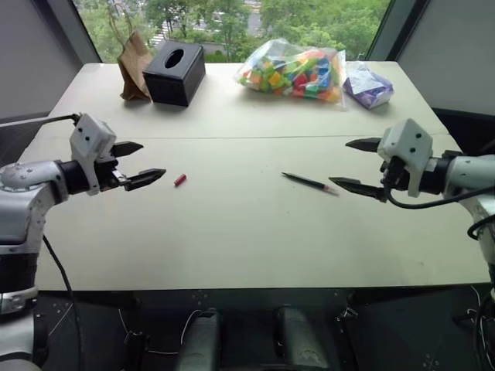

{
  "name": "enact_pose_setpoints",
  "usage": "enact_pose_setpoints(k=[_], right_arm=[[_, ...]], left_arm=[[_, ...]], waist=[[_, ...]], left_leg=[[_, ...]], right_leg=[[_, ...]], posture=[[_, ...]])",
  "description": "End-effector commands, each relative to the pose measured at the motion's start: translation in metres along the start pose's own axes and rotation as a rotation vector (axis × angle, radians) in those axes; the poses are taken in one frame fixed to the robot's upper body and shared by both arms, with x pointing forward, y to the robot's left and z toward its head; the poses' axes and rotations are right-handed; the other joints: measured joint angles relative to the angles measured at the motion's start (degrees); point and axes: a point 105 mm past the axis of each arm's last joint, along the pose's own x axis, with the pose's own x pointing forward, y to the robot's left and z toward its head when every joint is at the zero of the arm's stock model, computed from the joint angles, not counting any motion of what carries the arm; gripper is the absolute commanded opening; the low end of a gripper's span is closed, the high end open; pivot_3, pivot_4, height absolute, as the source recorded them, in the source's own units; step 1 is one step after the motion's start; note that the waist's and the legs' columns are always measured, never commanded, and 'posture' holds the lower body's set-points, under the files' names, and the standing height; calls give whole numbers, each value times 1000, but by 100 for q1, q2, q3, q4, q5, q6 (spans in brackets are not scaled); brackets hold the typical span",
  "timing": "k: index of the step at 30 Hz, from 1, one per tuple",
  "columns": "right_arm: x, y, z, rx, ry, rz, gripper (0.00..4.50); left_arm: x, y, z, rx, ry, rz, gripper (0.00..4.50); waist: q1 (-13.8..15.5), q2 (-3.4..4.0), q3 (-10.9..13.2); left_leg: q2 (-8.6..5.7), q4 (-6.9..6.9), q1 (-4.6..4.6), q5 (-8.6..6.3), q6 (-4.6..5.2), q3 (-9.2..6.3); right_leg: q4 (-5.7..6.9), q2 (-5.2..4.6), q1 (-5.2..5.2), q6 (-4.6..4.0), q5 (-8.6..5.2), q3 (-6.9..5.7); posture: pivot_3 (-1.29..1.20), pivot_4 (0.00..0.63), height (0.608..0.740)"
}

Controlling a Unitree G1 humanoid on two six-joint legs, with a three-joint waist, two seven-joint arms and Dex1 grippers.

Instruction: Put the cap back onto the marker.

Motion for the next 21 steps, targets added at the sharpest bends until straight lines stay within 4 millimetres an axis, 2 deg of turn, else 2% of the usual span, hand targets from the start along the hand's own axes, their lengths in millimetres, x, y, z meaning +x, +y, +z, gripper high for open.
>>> enact_pose_setpoints(k=[1,21], right_arm=[[-5,-3,15,-42,-31,-24,4020],[0,1,19,-32,-45,-11,4020]], left_arm=[[-6,2,11,23,-44,10,4450],[-5,-8,10,2,-71,-9,4450]], waist=[[1,0,0],[3,-1,0]], left_leg=[[0,0,-1,0,0,0],[1,1,-1,0,0,0]], right_leg=[[0,0,0,0,0,0],[0,0,-1,0,0,0]], posture=[[0,150,740],[0,150,740]])
